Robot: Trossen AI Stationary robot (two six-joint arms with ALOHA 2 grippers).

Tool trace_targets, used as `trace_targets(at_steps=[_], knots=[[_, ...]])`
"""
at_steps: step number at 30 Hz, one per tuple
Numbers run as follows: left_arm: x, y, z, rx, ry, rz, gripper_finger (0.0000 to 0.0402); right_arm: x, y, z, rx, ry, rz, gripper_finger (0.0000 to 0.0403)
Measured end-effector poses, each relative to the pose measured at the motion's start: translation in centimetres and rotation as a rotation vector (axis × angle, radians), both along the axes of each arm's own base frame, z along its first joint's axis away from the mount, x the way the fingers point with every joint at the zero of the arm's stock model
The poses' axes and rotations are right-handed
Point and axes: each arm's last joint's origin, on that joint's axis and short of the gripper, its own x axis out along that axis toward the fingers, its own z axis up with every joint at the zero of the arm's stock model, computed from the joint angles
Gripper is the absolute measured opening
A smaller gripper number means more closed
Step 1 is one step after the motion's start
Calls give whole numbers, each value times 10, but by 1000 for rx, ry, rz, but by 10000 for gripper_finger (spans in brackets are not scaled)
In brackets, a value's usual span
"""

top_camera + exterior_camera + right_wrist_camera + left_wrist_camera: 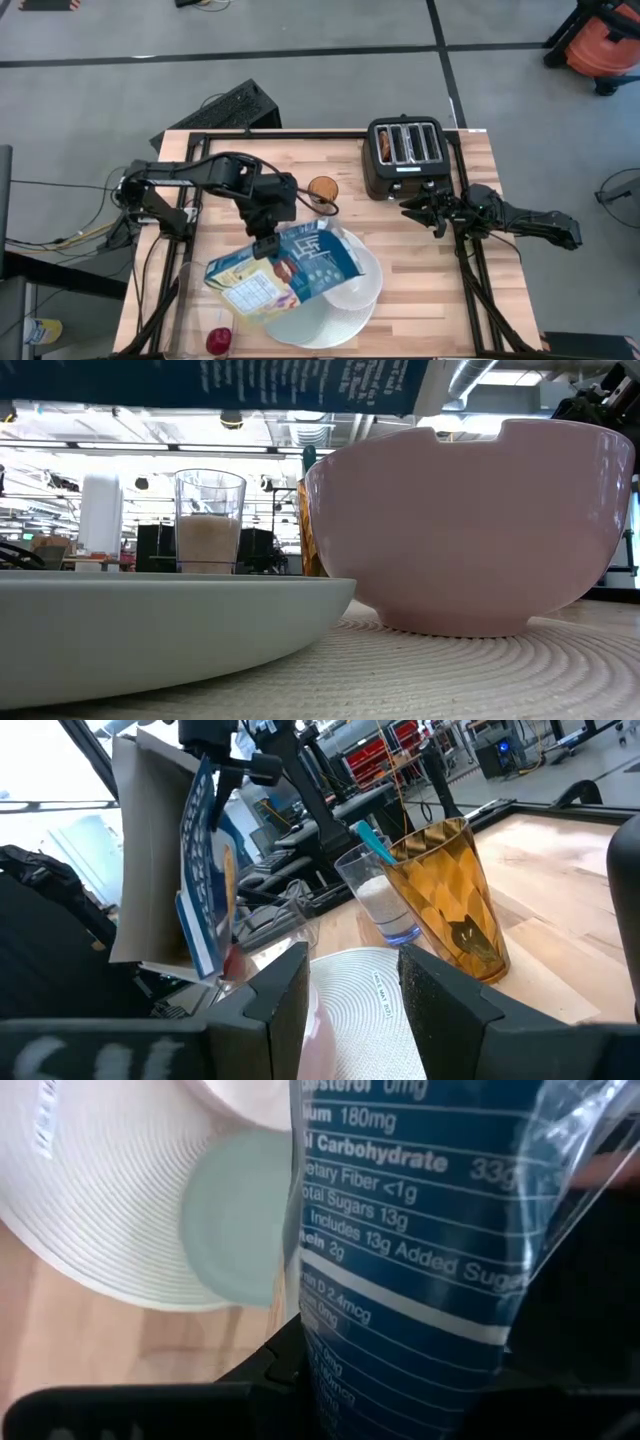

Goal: Arrange a breakfast setting
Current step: Pour the cereal into the white bowl

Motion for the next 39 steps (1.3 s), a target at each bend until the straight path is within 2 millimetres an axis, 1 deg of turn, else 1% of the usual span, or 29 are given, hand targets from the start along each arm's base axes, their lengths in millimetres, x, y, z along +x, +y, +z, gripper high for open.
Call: trace_targets(at_steps=[6,11,22,28,34,39], knots=[[-1,-6,0,-45,40,20,89,0,0,0,0,0,1,178],[-2,-11,1,-76,49,-3,89,0,0,0,0,0,1,178],[-3,-14,3,-183,99,-5,89,0,0,0,0,0,1,178],[-4,-16,4,-276,168,32,89,0,0,0,0,0,1,178],[3,-18,9,-377,183,80,89,0,0,0,0,0,1,178],[12,-19,12,-433,195,154,89,0,0,0,0,0,1,178]])
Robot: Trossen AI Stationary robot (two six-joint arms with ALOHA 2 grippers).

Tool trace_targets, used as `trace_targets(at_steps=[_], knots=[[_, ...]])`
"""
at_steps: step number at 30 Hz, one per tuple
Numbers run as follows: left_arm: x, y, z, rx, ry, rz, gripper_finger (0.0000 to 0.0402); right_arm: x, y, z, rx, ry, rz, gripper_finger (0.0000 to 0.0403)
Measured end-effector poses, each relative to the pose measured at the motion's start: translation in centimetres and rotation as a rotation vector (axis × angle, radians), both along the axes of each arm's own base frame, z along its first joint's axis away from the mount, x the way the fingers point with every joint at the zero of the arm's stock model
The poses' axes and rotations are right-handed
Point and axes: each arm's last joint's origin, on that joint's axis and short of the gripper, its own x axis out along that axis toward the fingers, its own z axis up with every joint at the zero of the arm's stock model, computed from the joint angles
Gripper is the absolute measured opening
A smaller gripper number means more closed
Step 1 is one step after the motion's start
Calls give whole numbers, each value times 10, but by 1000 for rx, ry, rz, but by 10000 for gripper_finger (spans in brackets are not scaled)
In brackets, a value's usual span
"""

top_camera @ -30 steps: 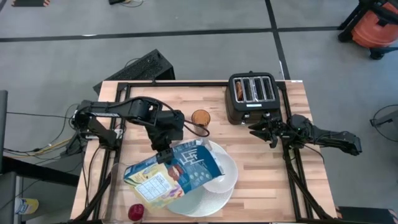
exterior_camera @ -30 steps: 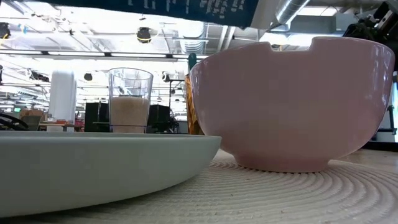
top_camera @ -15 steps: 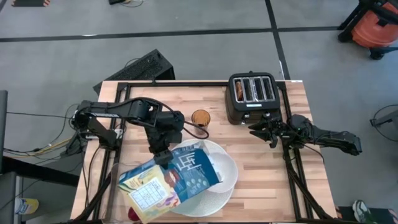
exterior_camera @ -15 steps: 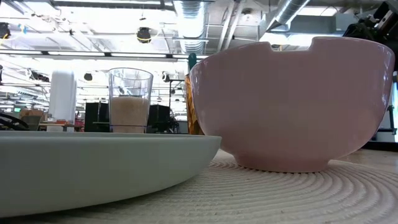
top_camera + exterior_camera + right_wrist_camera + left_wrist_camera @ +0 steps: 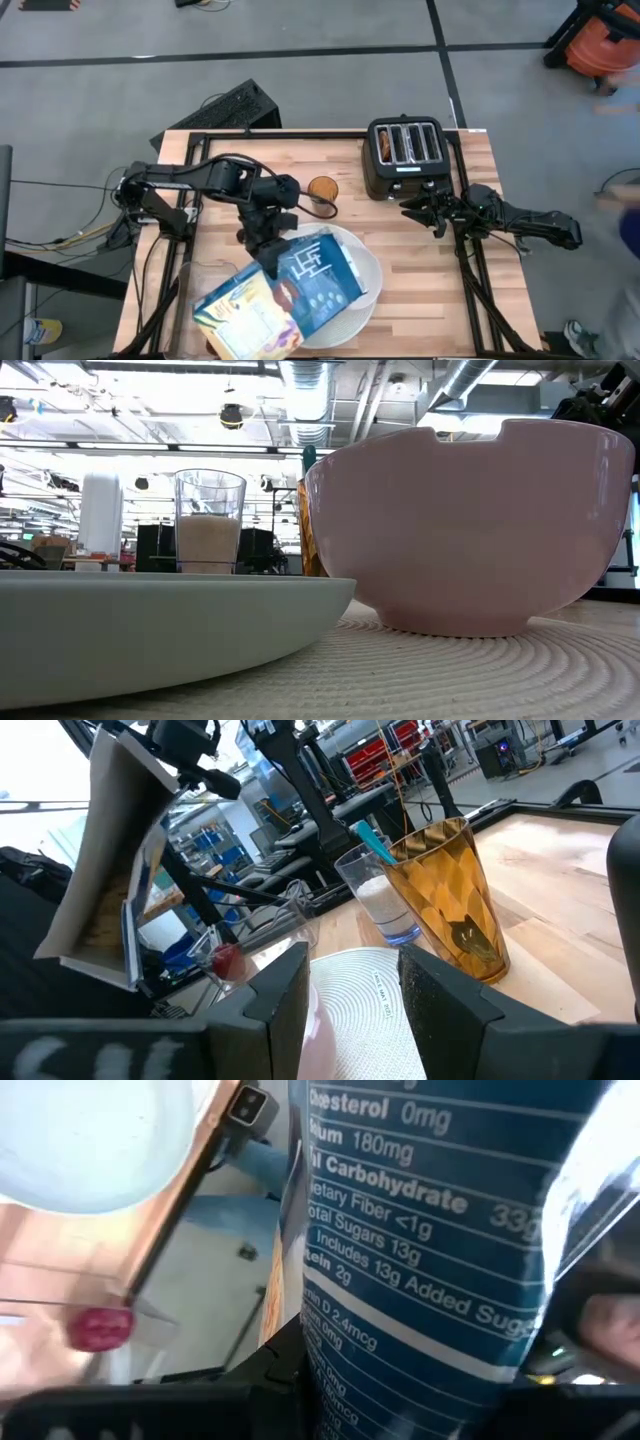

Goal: Arrange a breakfast setting
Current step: Pour the cereal into the white bowl

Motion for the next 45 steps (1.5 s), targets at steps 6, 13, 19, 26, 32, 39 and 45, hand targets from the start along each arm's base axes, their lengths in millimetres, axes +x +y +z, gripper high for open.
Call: trace_targets(at_steps=[6,13,19,26,32,39,45], knots=[[10,-3,-2,-77,79,46,89,0,0,0,0,0,0,178],[13,-3,-5,-122,185,96,89,0,0,0,0,0,0,178],[20,-4,-2,-191,219,125,89,0,0,0,0,0,0,178],[26,-4,4,-278,264,165,89,0,0,0,0,0,0,178],[28,2,3,-301,358,249,89,0,0,0,0,0,0,178],[31,14,3,-301,384,348,89,0,0,0,0,0,0,178],[31,18,3,-303,381,361,89,0,0,0,0,0,-1,178]])
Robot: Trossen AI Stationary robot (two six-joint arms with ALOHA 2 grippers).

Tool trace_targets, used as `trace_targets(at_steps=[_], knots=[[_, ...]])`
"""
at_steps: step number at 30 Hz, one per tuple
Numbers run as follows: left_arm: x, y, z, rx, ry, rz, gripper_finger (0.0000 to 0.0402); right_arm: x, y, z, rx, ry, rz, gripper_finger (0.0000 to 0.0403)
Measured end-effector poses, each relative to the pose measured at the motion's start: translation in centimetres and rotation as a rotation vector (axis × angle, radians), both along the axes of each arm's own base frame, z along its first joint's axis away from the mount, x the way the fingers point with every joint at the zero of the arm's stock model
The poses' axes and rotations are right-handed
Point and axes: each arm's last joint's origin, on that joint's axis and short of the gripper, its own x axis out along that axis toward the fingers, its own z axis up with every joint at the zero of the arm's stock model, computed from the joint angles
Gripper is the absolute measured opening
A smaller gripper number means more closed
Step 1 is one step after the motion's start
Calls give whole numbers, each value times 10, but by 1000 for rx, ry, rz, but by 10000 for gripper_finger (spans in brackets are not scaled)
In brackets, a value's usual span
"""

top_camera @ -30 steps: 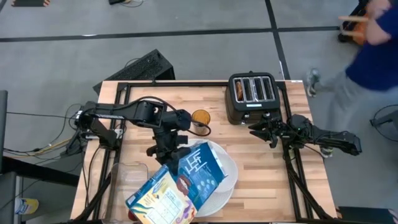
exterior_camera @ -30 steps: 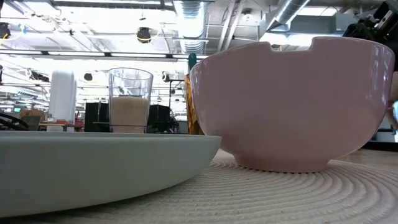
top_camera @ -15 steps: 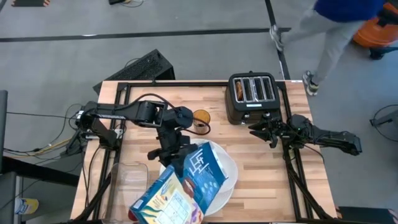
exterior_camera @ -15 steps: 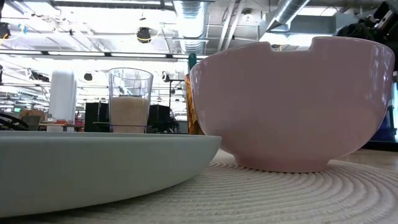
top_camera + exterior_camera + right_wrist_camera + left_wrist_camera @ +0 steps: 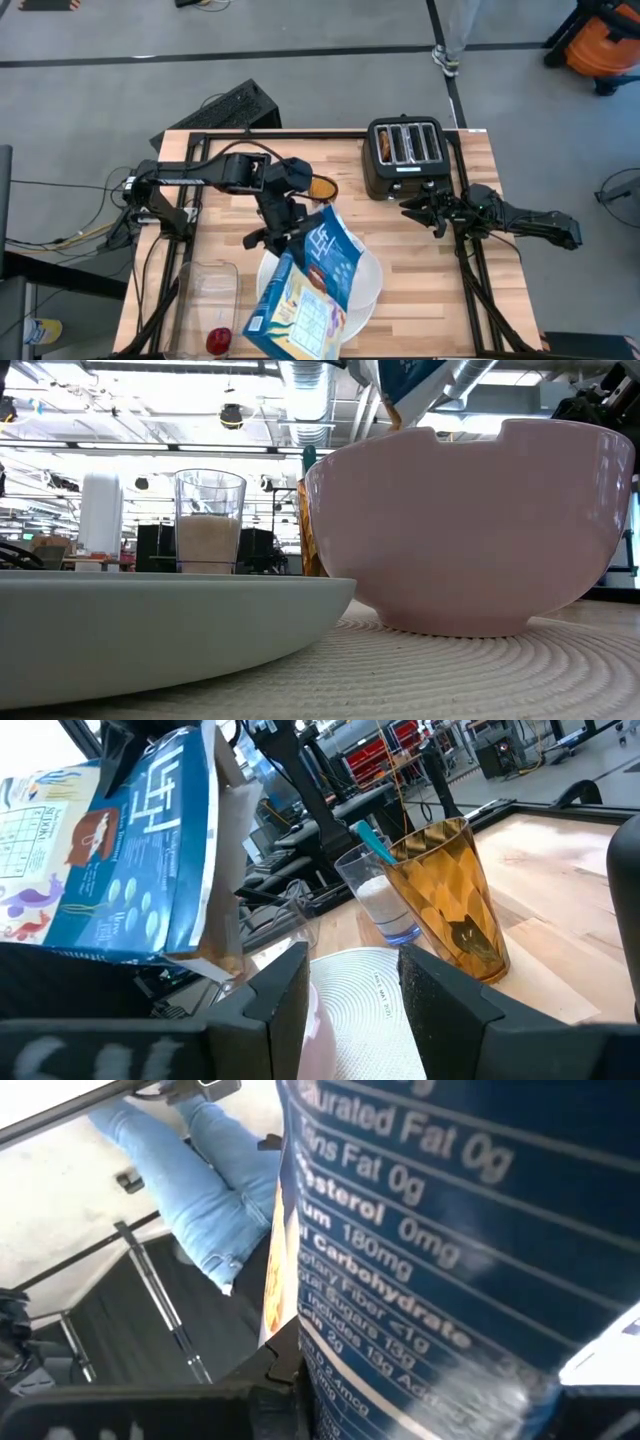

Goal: Arrange a breakfast setting
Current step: Pour the cereal into the white bowl

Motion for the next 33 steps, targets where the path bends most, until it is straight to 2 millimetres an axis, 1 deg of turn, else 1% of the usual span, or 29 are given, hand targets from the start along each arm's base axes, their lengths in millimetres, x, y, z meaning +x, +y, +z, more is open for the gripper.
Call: trace_targets(at_steps=[11,17,22,29,33], knots=[[0,-2,1,-3,-43,-43,83,0,0,0,0,0,1,178],[-2,-7,2,-31,-57,-100,69,0,0,0,0,0,0,178],[-3,-14,2,-41,-46,-122,67,0,0,0,0,0,1,178],[-2,-13,2,-80,24,-87,67,0,0,0,0,0,1,178],[1,-12,6,-108,7,-75,67,0,0,0,0,0,0,178]])
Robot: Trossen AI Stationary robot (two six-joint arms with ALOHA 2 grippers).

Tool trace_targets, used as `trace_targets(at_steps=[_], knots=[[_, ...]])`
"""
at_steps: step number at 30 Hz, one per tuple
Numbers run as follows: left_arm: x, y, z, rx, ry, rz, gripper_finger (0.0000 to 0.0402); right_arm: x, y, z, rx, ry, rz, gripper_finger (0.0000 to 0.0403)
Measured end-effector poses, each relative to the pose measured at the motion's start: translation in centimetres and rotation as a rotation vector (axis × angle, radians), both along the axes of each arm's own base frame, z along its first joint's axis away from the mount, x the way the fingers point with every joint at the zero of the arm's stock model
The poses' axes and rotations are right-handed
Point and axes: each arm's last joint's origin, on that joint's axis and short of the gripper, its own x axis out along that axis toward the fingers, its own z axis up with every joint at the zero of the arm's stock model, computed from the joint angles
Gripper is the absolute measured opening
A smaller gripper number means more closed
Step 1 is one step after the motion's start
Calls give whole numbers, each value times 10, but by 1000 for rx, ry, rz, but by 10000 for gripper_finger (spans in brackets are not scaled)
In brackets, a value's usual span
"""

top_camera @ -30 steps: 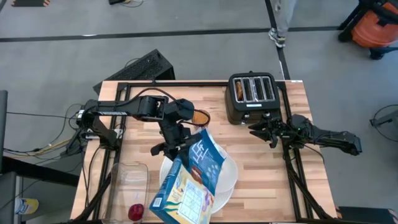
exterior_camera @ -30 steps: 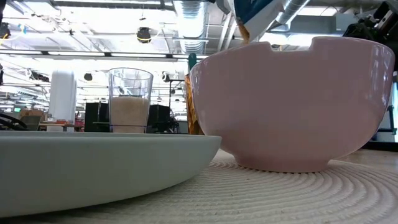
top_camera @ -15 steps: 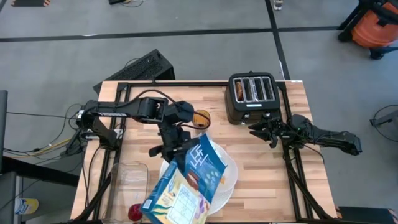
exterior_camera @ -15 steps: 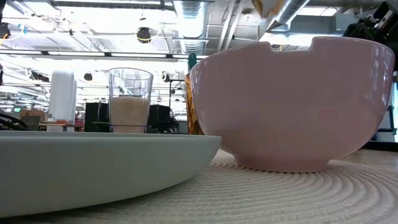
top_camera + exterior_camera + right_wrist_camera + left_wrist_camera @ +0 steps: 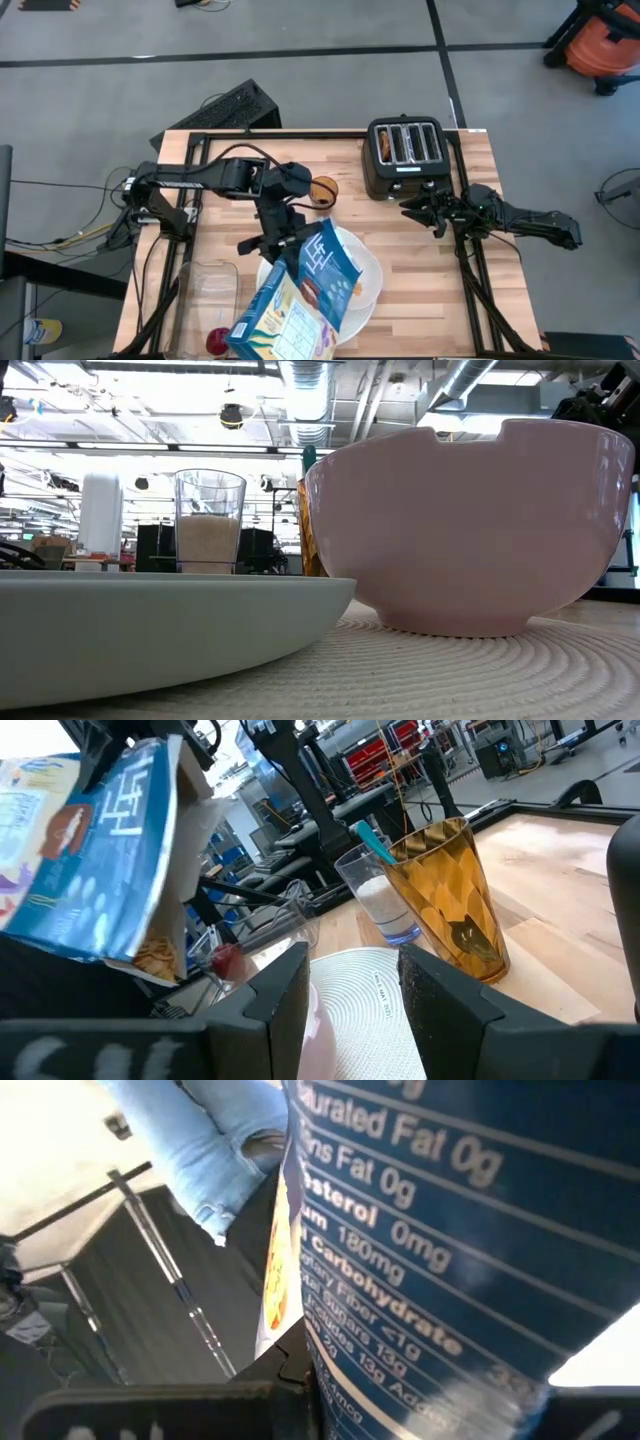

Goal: Arrange a breakfast setting
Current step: Pour the cereal into the white bowl

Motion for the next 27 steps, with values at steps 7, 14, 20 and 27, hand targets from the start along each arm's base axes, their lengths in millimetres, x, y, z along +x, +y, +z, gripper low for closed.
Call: trace_targets(at_steps=[7,14,20,27], knots=[[1,1,-5,18,-3,7,66,0,0,0,0,0,0,178],[11,3,-5,-24,-28,12,66,0,0,0,0,0,0,178],[13,7,-3,-35,-37,34,66,0,0,0,0,0,0,178],[11,4,-6,-37,9,16,66,0,0,0,0,0,0,178]])
